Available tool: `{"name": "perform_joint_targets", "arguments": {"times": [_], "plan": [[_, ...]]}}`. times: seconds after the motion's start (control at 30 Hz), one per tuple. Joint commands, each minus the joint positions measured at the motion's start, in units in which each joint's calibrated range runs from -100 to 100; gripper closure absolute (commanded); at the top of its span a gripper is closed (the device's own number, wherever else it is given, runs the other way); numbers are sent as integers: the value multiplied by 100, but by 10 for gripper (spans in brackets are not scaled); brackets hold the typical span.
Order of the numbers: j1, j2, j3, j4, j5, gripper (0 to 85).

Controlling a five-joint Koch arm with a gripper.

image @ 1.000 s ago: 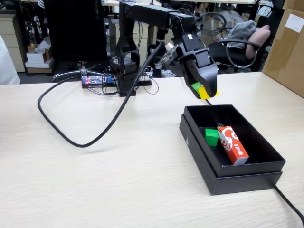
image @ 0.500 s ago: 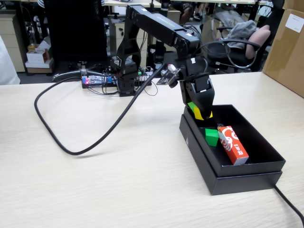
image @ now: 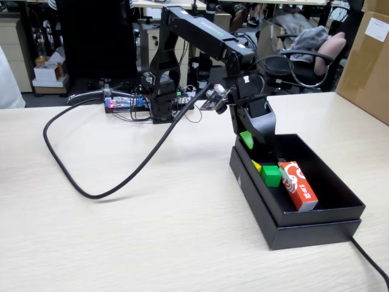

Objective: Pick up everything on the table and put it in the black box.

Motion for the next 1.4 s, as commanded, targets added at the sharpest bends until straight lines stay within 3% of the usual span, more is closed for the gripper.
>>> {"name": "perform_joint_targets", "arguments": {"times": [0.0,0.2,0.7,1.2,1.37], "plan": [[0,-535,383,-19,-29,480],[-352,-1442,1127,-347,-20,471],[-1631,-1797,211,-347,-361,438],[-1748,-1855,220,-347,-366,414],[-1744,-1912,238,-347,-557,412]]}}
